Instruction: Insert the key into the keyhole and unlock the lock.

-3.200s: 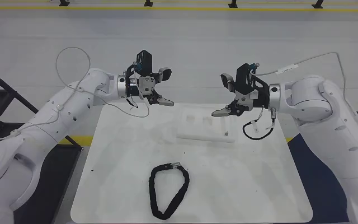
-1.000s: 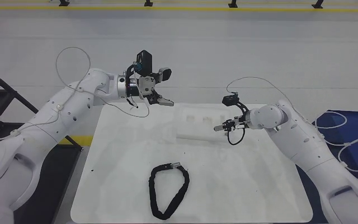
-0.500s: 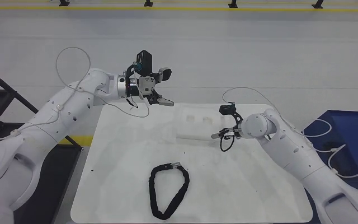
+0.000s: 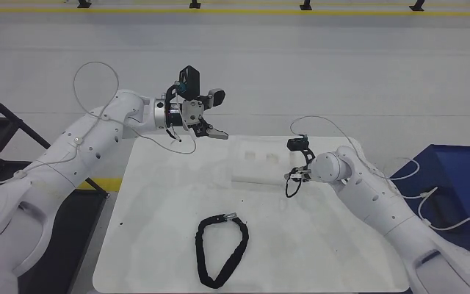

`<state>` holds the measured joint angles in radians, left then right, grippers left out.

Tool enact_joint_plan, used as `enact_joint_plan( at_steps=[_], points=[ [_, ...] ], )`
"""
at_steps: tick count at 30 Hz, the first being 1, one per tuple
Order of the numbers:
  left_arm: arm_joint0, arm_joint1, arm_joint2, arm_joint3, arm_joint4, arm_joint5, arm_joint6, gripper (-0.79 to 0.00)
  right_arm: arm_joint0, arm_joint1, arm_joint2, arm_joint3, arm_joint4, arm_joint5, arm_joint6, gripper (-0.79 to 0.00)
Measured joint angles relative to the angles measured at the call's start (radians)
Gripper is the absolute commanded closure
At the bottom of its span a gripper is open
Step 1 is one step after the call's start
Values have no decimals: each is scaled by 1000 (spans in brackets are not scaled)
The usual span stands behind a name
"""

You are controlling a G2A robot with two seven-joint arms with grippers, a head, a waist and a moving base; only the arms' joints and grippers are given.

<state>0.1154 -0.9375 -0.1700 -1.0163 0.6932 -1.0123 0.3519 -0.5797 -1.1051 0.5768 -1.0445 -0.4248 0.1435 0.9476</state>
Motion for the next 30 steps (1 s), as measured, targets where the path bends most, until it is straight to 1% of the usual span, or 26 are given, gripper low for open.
enact_joint_plan(
  at_steps=[3,9,11,12,15,23,27,30],
  points=[
    [0,0,0,0,0,0,0,-785,4,-11,-1,26,-3,15,-8,-237],
    [0,0,0,0,0,0,0,-785,12,-28,-4,44,-27,58,1,-123],
    [0,0,0,0,0,0,0,-785,13,-32,-4,44,-34,71,10,-80],
    [0,0,0,0,0,0,0,-785,13,-34,-4,47,-36,74,16,-46],
    [0,0,0,0,0,0,0,-785,13,-42,0,62,-28,75,23,0],
    [0,0,0,0,0,0,0,-785,26,-65,5,105,-27,76,25,0],
    [0,0,0,0,0,0,0,-785,37,-69,6,88,-56,106,51,0],
    [0,0,0,0,0,0,0,-785,43,-64,19,58,-83,136,83,0]
  ],
)
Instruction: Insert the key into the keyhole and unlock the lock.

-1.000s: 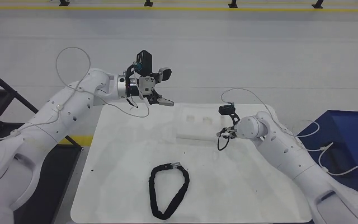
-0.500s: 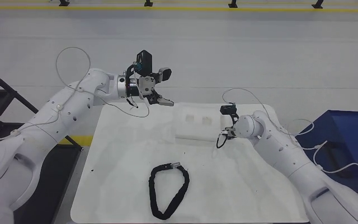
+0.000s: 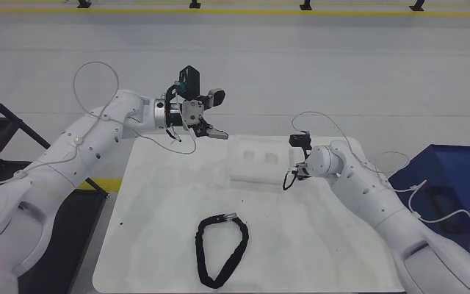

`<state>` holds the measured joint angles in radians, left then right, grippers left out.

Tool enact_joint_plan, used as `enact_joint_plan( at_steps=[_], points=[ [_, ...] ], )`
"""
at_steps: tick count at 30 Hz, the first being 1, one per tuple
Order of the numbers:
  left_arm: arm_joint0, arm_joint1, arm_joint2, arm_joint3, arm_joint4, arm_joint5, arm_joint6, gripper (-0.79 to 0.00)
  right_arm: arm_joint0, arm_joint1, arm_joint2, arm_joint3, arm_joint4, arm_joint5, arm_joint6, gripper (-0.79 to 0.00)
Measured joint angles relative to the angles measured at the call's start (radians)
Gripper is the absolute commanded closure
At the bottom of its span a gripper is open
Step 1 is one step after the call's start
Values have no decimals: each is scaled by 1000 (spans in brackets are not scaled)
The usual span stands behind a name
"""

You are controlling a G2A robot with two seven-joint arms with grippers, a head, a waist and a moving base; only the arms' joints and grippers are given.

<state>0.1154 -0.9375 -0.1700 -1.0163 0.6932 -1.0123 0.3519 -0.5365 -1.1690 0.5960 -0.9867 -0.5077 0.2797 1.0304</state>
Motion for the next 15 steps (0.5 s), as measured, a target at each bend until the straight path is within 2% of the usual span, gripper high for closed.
enact_joint_plan(
  at_steps=[11,15],
  points=[
    [0,0,0,0,0,0,0,-785,-58,66,120,-209,-90,48,110,0],
    [0,0,0,0,0,0,0,-785,-94,86,179,-278,-68,21,125,0]
  ],
)
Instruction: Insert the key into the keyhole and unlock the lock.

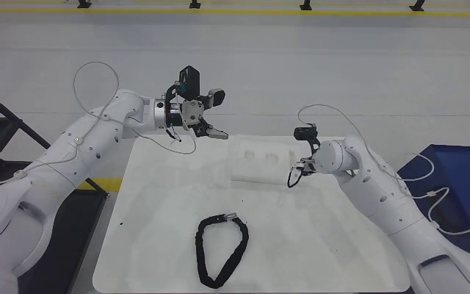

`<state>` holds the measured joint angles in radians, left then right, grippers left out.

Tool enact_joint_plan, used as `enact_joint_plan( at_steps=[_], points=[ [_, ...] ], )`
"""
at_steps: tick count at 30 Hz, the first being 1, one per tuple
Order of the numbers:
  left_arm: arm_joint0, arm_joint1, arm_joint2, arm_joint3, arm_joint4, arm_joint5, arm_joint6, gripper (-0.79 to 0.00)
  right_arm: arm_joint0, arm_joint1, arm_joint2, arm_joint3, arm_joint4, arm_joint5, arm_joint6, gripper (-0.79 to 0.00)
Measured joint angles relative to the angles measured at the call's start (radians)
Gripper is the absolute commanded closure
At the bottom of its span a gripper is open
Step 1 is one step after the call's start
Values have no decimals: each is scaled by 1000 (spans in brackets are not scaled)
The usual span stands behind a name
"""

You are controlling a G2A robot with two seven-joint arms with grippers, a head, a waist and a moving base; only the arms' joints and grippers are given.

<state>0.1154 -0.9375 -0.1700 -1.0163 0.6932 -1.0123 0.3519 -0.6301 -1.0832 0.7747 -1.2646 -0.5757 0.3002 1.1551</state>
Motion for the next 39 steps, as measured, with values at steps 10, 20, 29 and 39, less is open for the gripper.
enact_joint_plan(
  at_steps=[10,20,29,39],
  points=[
    [0,0,0,0,0,0,0,-785,-224,73,273,-298,200,-150,-52,0],
    [0,0,0,0,0,0,0,-785,-484,108,537,-433,553,-365,-159,0],
    [0,0,0,0,0,0,0,-785,-556,112,615,-361,775,-511,-169,0],
    [0,0,0,0,0,0,0,-785,-556,112,617,-357,780,-512,-171,0]
  ],
)
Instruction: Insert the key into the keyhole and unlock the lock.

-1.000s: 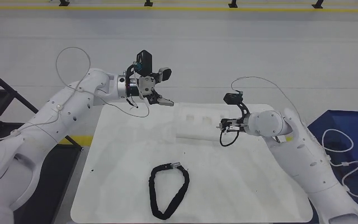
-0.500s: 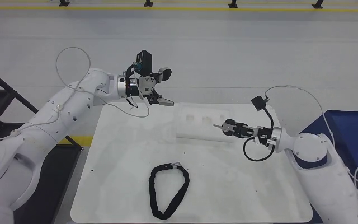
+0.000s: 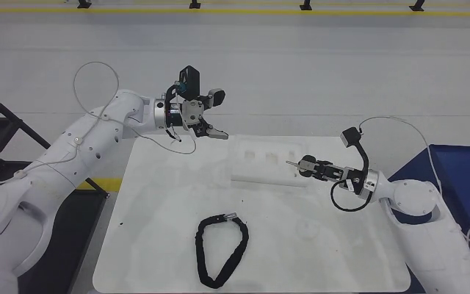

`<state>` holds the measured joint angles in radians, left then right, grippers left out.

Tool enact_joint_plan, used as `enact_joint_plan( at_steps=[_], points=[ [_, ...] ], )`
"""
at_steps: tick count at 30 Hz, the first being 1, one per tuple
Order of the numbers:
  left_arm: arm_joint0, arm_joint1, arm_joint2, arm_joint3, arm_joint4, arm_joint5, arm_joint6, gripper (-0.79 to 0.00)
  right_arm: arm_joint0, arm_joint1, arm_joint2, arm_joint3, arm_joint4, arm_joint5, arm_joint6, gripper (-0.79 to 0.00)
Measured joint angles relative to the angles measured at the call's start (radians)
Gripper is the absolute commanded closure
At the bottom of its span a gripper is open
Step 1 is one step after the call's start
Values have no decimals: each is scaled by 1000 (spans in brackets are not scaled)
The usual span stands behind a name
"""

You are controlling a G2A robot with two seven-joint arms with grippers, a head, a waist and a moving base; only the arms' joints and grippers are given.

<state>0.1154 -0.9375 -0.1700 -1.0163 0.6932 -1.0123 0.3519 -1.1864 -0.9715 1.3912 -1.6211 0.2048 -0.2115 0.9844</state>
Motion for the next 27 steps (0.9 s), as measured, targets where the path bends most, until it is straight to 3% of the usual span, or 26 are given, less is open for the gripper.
enact_joint_plan(
  at_steps=[7,11,20,27],
  points=[
    [2,0,-2,-4,3,5,-4,-785,0,0,0,0,0,0,0,0],
    [23,5,-20,-73,68,48,-62,-785,0,0,0,0,0,0,0,0],
    [176,38,-42,-125,184,11,-47,-785,0,0,0,0,0,0,0,0],
    [281,56,-34,-137,325,0,26,-785,0,0,0,0,0,0,0,0]
  ],
)
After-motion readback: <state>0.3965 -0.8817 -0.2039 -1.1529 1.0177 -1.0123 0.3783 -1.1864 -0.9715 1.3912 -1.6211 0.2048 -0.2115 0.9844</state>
